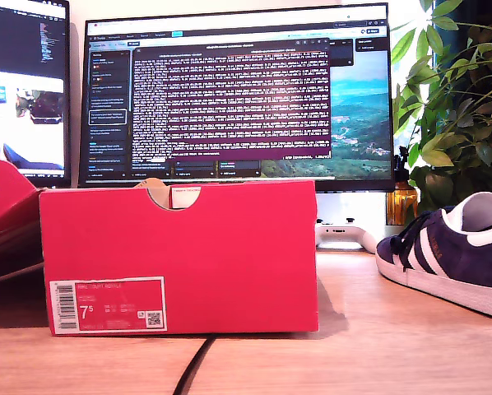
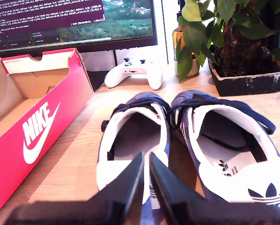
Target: Pack the blue shoes by picking the first shoe and placing it inside the red shoebox, left side, then picking and rotating the second shoe and placing it in the shoebox
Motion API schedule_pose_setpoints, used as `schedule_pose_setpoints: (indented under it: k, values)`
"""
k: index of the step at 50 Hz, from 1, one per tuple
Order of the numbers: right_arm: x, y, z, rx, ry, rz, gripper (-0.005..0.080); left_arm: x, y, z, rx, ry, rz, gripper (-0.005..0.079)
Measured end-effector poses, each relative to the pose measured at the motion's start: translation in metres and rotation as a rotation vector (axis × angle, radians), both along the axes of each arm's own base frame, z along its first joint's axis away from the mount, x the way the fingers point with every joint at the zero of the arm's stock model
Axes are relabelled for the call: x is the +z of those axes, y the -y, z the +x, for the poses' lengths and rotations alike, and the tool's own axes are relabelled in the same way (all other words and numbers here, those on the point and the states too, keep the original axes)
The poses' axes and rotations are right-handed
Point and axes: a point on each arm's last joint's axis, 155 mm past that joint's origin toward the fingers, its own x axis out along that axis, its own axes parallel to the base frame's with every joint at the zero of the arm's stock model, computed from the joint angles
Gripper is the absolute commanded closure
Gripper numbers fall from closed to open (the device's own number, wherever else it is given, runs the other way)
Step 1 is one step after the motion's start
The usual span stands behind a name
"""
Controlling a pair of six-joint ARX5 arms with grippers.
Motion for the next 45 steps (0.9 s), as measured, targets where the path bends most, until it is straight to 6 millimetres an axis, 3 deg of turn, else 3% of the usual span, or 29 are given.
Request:
schedule_pose_setpoints:
  k: [26,38,45]
  values:
    - [0.0,0.0,0.0,0.0,0.0,0.0,0.0764,0.0,0.0,0.0,0.0,0.0,-0.002,0.0762]
    - [0.0,0.0,0.0,0.0,0.0,0.004,0.0764,0.005,0.007,0.0,-0.012,0.004,-0.159,0.0762]
    - [0.006,0.0,0.001,-0.019,0.0,0.136,0.0765,0.013,0.011,0.001,-0.012,0.015,-0.314,0.0762]
